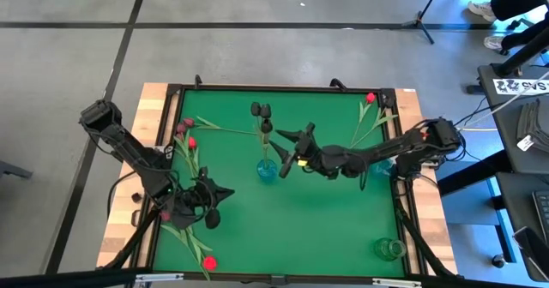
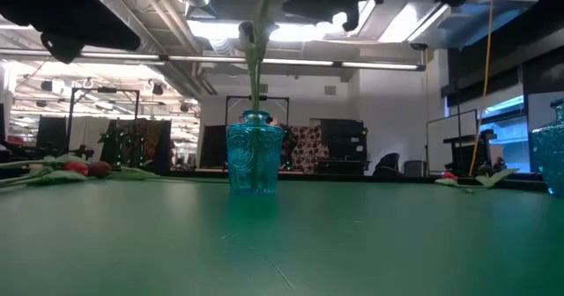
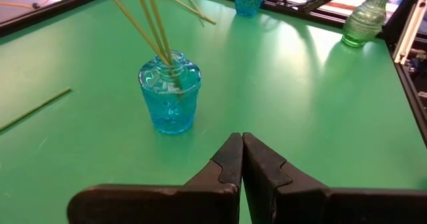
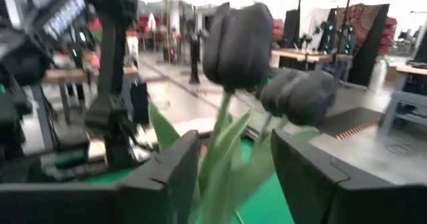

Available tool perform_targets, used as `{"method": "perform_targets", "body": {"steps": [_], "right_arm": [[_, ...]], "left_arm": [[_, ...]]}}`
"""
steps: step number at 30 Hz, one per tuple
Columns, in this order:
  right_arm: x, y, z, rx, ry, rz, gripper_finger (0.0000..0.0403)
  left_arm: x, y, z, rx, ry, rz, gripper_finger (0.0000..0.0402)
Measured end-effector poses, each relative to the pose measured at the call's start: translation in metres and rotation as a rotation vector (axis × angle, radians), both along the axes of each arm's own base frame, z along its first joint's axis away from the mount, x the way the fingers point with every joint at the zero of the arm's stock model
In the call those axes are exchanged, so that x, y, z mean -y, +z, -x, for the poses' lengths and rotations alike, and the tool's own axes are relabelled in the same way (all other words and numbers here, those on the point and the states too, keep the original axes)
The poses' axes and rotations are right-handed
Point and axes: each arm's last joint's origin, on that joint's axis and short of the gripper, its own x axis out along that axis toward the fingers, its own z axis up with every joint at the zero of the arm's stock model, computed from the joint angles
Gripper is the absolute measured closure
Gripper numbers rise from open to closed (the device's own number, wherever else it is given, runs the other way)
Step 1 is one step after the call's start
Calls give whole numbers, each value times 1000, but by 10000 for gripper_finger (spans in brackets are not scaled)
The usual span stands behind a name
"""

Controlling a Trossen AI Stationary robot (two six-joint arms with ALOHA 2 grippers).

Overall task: Sort flowers into vase by color
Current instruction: Put the black flower into the left blue vase

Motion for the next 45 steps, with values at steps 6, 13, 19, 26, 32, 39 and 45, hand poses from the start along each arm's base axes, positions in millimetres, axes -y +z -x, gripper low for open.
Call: {"method": "perform_targets", "body": {"steps": [6,13,19,26,32,39,45], "right_arm": [[-2,17,30,-117,-56,-91,190],[33,15,74,-308,-212,-433,189],[79,17,107,-483,-473,-667,189],[146,0,145,-621,-804,-904,189],[186,-29,175,-514,-1068,-1071,189],[176,-69,191,-511,-1191,-1187,189],[156,-109,199,-321,-1316,-1298,189]], "left_arm": [[3,0,3,4,-14,-3,398],[4,1,3,9,-16,-1,398],[4,1,3,9,-15,-1,398],[4,1,3,9,-16,-1,398],[5,1,4,15,-14,20,398],[8,1,6,15,-29,21,398],[10,0,8,15,-41,22,398]]}}
